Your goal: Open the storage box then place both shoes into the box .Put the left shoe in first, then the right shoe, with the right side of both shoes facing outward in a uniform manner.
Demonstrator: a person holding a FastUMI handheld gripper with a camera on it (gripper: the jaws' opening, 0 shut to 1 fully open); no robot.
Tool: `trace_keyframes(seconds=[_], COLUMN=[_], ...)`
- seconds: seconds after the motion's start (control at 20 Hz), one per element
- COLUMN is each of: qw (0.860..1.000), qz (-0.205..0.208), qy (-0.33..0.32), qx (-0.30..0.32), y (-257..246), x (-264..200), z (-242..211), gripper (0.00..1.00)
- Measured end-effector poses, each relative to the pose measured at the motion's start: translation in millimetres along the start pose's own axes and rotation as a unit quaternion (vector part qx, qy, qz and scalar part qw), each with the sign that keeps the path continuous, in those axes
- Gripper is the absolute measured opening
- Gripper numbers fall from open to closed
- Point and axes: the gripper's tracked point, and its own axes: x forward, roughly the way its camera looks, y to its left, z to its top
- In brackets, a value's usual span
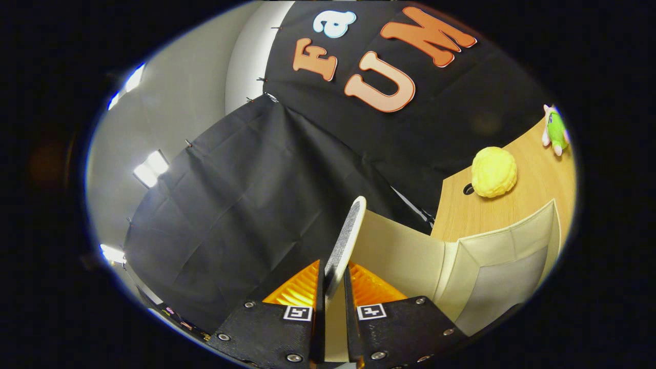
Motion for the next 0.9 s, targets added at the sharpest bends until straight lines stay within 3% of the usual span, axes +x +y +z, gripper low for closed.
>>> trace_keyframes(seconds=[0.15, 0.25, 0.3, 0.35, 0.5, 0.65, 0.7, 0.9], qw=[1.0, 0.998, 0.997, 0.995, 0.991, 0.986, 0.983, 0.959], qz=[-0.012, -0.005, 0.003, 0.01, 0.003, -0.028, -0.043, -0.132], qy=[0.017, 0.053, 0.075, 0.09, 0.103, 0.071, 0.059, 0.013], qx=[-0.01, -0.026, -0.034, -0.044, -0.087, -0.146, -0.167, -0.25], y=[3.5, 9.3, 12.4, 14.8, 6.5, -13.1, -22.6, -74.3], x=[12.2, 15.9, 16.0, 13.3, -7.6, -42.5, -56.4, -116.5], z=[-12.8, -32.0, -42.1, -49.6, -46.4, -21.2, -13.6, 29.2], gripper=[0.2, 0.35, 0.48, 0.52, 0.53, 0.64, 0.73, 0.89])
